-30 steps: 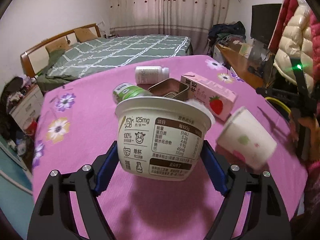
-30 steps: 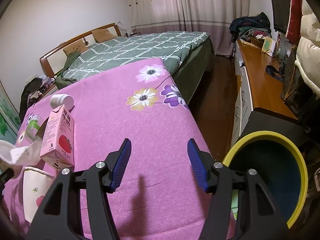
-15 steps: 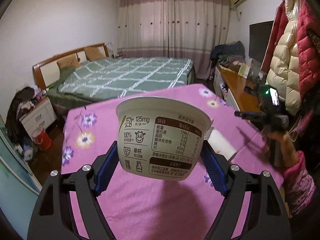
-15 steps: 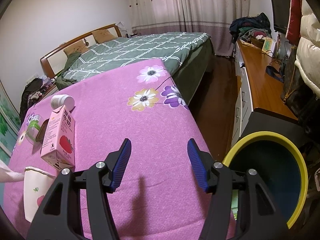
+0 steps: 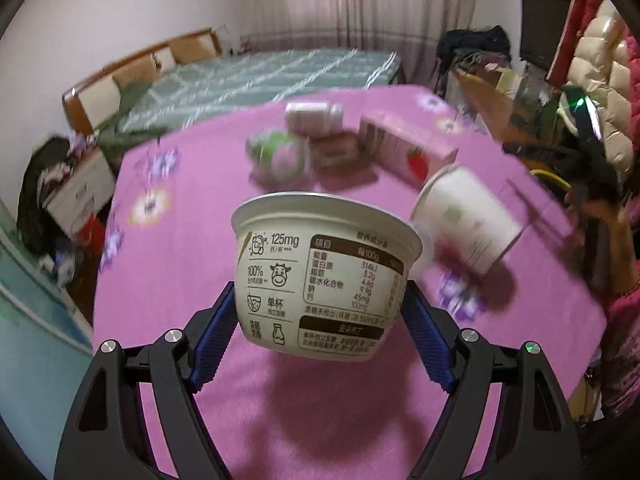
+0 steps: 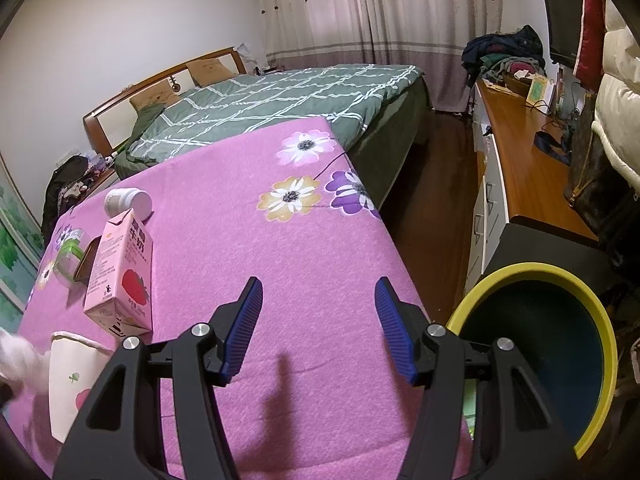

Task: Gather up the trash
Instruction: 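Lift the yogurt cup with the left tool while the right tool reaches toward the white paper cup, then grasp the white paper cup with the right tool while the left tool holds the yogurt cup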

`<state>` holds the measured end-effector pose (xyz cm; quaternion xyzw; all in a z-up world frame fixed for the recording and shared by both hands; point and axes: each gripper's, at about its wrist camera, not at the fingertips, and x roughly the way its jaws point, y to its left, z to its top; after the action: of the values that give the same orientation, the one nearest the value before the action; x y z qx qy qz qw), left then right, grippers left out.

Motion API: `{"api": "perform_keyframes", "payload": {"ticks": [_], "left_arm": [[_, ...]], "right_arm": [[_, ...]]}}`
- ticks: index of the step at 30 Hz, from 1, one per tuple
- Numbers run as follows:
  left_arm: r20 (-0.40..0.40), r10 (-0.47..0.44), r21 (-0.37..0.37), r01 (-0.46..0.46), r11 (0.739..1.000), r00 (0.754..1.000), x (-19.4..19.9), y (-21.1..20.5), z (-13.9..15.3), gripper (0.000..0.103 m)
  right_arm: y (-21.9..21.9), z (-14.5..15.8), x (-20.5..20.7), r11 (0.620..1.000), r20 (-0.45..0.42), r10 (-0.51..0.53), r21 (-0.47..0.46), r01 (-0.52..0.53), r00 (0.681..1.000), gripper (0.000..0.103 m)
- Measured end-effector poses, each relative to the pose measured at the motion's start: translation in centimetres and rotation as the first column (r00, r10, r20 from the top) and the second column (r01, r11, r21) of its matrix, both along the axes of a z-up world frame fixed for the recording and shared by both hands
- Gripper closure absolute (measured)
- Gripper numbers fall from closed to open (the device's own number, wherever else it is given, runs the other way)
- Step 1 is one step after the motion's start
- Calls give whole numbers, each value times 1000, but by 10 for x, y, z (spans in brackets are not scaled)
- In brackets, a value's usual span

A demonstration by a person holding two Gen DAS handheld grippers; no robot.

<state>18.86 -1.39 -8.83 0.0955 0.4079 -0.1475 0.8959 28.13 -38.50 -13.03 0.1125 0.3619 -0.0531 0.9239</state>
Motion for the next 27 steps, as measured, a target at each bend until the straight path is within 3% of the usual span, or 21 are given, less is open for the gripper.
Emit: {"api": "perform_keyframes", "payload": {"ticks": [6, 9, 11, 12, 14, 17, 20, 25, 27], "left_arm": [[18, -8, -23, 8, 1000, 1000, -13, 14, 10, 24], [32, -13, -78, 15, 997, 999, -12, 22, 19, 24], [46, -22, -67, 25, 997, 999, -15, 23, 23, 24], [51, -27, -52, 29, 998, 998, -16, 20, 25, 24], [49, -41, -24, 42, 999, 998, -19, 18, 25, 24], [42, -39, -25, 40, 999, 998, -21, 20, 22, 24], [30, -12, -35, 13, 999, 999, -27, 31, 14, 24], [8, 33, -61, -33, 998, 999, -37, 55, 2, 24], [4, 45, -70, -45, 997, 999, -39, 63, -1, 24]], "right_arm": [[2, 8, -7, 1000, 56, -15, -20, 16, 998, 47], [12, 13, -8, 999, 78, 8, -51, -4, 997, 47], [18, 15, -8, 998, 49, 43, -40, -41, 998, 47], [28, 24, -16, 996, 74, 94, -2, -94, 993, 47], [49, 42, -26, 985, 116, 170, -10, -170, 979, 47], [106, 55, -28, 927, 95, 374, -63, -369, 923, 47], [165, 52, -28, 846, 44, 527, -119, -520, 848, 47], [235, 37, -40, 718, -37, 671, -213, -662, 740, 47], [254, 28, -42, 682, -76, 696, -240, -691, 714, 47]]}}
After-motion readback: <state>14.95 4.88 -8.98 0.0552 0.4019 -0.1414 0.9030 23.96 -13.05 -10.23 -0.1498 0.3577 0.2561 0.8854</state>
